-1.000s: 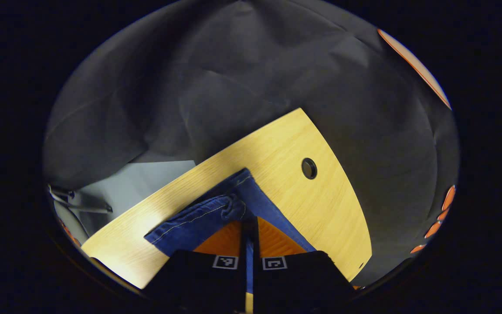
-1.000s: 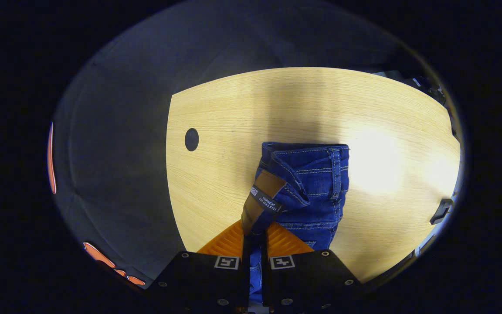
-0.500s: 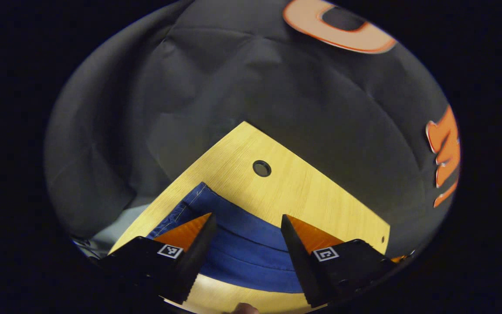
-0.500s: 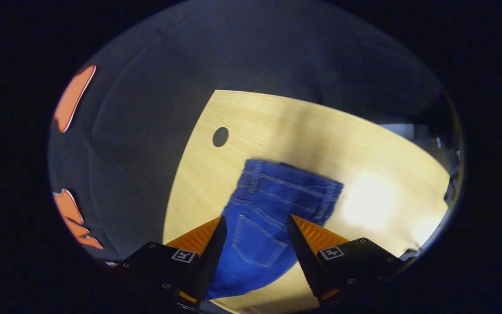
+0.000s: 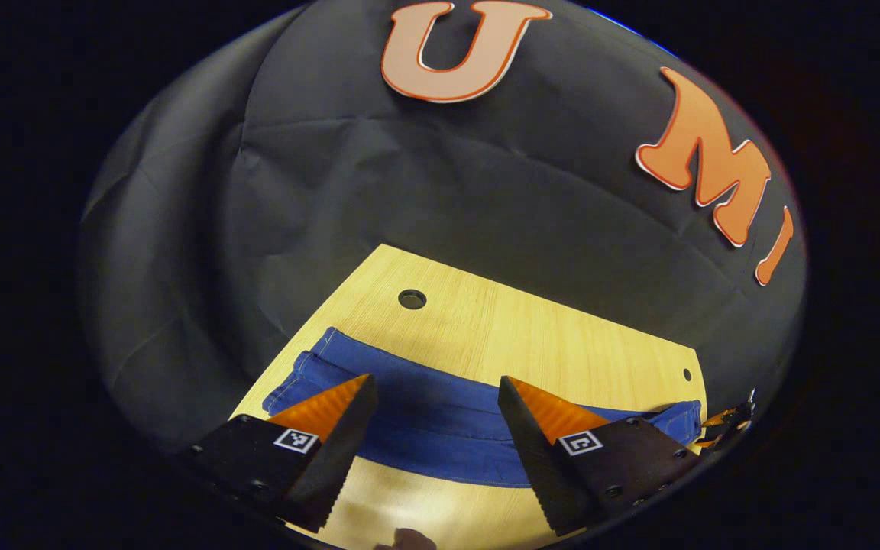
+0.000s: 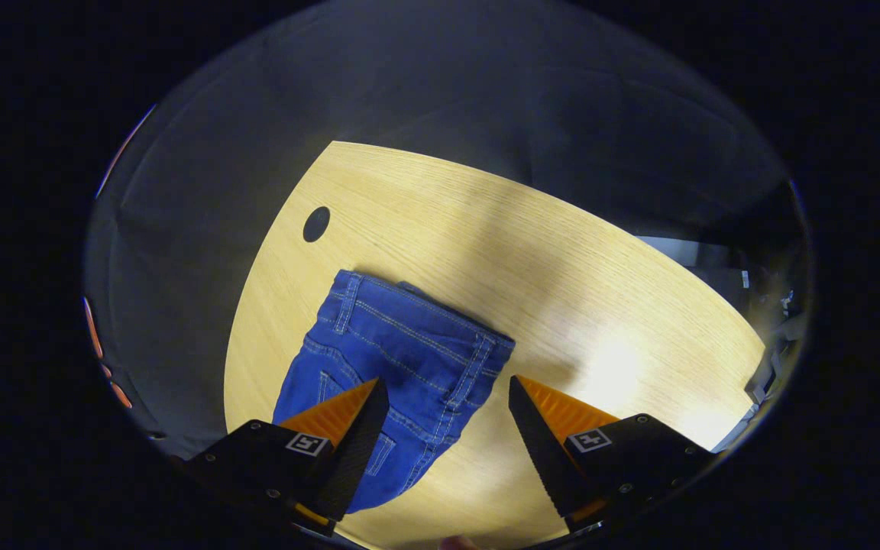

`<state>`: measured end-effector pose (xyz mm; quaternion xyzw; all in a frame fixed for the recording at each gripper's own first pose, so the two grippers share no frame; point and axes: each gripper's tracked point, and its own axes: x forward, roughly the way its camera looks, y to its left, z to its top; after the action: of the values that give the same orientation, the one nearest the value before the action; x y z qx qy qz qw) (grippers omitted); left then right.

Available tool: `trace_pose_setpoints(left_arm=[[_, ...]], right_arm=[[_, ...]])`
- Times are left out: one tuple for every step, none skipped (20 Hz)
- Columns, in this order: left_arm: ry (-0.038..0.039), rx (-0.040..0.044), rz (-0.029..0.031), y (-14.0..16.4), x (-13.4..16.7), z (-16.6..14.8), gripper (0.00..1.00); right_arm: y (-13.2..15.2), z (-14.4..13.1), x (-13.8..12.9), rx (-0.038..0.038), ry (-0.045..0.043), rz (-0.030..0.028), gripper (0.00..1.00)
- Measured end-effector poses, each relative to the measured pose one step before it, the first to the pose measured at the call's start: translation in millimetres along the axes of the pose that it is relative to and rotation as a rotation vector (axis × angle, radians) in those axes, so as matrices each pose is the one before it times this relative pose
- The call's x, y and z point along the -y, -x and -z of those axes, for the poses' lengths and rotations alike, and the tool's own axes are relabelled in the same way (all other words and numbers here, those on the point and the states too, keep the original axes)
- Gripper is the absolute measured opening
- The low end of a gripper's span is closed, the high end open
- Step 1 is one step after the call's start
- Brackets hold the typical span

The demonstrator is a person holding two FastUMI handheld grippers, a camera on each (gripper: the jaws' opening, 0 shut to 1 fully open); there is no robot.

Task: Grasp the waist and the cuffs of the jeans and fold them to make the two legs overlap; first hold the waist and fold one-third of the jeans toward the cuffs, then hold the cuffs and fold the remaining one-third in the same direction to finish folding.

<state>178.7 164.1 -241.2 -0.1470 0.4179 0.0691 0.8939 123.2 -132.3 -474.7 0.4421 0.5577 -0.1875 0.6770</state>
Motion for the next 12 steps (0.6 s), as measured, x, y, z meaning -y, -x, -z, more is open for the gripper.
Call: trace_pose_setpoints(left_arm=[[-0.00076, 0.0101, 0.00299, 10.23, 7.02, 1.97, 0.98], [-0.00447, 0.00722, 0.00289, 9.95, 5.24, 2.27, 0.98], [-0.0015, 0.00854, 0.00052, 10.59, 2.88, 4.04, 0.98], [0.00352, 0.00795, 0.00985, 9.33, 7.57, 1.28, 0.98], [0.00531, 0.00386, 0.00805, 11.46, 7.19, 4.81, 0.98], [0.00196, 0.00328, 0.00462, 7.68, 4.23, 4.24, 0.98], [0.00445, 0.00582, -0.00419, 4.6, 0.98, 4.28, 0.98], [0.00115, 0.00009, 0.00361, 4.65, 3.51, 5.65, 0.98], [0.00196, 0.00039, 0.00235, 6.79, 2.61, 5.21, 0.98], [-0.00451, -0.00128, 0.01476, 3.16, 4.99, 5.35, 0.98], [-0.00748, -0.00084, 0.00448, 2.81, 2.4, 6.37, 0.98], [-0.00938, -0.00654, -0.0032, 0.62, 1.42, 5.28, 0.98]], right_arm=[[-5.11, -1.88, 2.29, -0.00351, 0.00407, 0.00429, 0.98], [-4.8, -0.18, -0.83, -0.00337, 0.00206, -0.00244, 0.98], [-5.15, -2.76, -2.4, 0.00771, -0.00011, -0.00724, 0.98], [-4.47, 1.44, -1.03, -0.01001, 0.00314, -0.00324, 0.98], [-0.59, -5.14, -3.14, 0.02591, -0.00265, -0.01316, 0.98], [-3.92, -1.59, -1.27, 0.00151, 0.01099, -0.00548, 0.98], [1.35, -1.84, 0.55, 0.01265, 0.0066, -0.00036, 0.96], [-1.72, 0.67, 4.19, -0.00124, 0.00788, 0.01229, 0.94], [0.24, -2.54, 2.75, 0.01707, 0.00326, 0.00347, 0.85], [-1.68, 4.5, 0.64, -0.00763, 0.01729, 0.00062, 0.7], [-0.5, -0.73, -4.03, 0.01338, -0.01715, -0.01982, 0.52], [0.65, -2.78, -3.66, 0.01717, -0.02741, 0.00141, 0.34]])
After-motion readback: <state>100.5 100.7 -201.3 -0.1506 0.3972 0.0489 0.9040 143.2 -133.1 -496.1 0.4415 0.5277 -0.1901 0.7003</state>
